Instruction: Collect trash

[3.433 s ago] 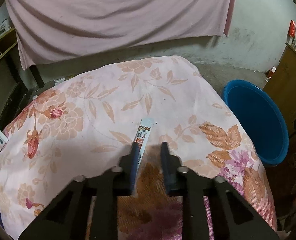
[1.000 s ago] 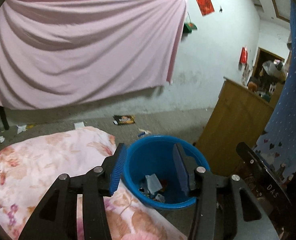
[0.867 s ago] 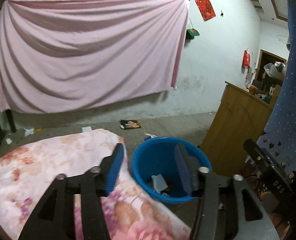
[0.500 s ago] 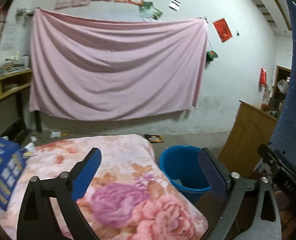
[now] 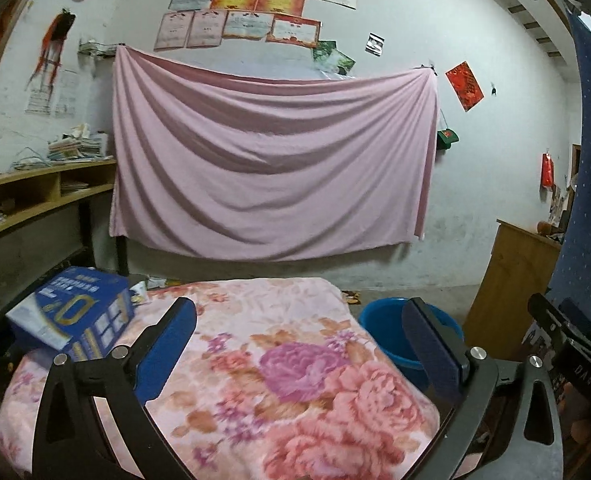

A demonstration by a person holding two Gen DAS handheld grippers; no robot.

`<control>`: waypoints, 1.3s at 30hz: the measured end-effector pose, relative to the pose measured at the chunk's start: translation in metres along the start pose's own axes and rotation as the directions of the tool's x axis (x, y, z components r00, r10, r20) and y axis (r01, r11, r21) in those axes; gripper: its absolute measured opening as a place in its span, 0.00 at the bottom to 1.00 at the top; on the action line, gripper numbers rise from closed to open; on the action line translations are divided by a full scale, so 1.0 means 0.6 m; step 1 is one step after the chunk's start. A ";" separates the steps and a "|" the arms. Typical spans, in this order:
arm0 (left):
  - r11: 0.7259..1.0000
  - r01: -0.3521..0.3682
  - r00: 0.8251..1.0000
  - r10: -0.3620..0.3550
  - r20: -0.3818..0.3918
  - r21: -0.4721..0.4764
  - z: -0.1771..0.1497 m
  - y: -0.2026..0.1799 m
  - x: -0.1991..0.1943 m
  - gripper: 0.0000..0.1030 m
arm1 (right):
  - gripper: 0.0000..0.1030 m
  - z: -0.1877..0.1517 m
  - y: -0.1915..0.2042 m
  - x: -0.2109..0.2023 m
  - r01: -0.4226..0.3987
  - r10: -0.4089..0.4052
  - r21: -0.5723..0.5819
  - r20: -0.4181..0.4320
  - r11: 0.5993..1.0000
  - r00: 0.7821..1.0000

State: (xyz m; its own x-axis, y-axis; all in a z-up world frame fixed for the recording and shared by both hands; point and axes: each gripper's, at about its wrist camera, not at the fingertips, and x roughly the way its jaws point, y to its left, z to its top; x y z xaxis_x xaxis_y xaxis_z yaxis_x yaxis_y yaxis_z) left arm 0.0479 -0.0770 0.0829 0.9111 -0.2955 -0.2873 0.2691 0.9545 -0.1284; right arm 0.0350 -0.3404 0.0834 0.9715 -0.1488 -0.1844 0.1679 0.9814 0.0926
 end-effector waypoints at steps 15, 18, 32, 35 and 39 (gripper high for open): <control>0.997 -0.061 0.998 0.061 0.001 0.043 -0.087 0.021 -0.061 0.98 | 1.00 -0.071 0.065 -0.074 -0.031 0.030 -0.056 -0.028 0.998 0.999; 0.997 -0.066 0.998 0.066 -0.003 0.042 -0.099 0.023 -0.063 0.98 | 1.00 -0.078 0.068 -0.075 -0.032 0.029 -0.064 -0.040 0.997 0.999; 0.996 -0.075 0.997 0.075 -0.004 0.037 -0.110 0.032 -0.061 0.98 | 1.00 -0.092 0.074 -0.074 -0.041 0.036 -0.070 -0.063 0.997 0.997; 0.996 -0.076 0.997 0.076 -0.003 0.037 -0.110 0.033 -0.061 0.98 | 1.00 -0.093 0.074 -0.073 -0.041 0.037 -0.071 -0.063 0.997 0.997; 0.996 -0.078 0.997 0.078 -0.001 0.036 -0.109 0.033 -0.061 0.98 | 1.00 -0.094 0.074 -0.073 -0.043 0.038 -0.067 -0.061 0.997 0.997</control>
State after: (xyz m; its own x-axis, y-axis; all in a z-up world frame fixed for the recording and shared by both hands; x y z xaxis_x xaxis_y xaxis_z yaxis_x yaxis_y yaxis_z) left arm -0.0008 -0.0496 0.0286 0.9291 -0.2203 -0.2972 0.2085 0.9754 -0.0710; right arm -0.0097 -0.2837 0.0403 0.9652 -0.1033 -0.2402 0.1148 0.9928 0.0343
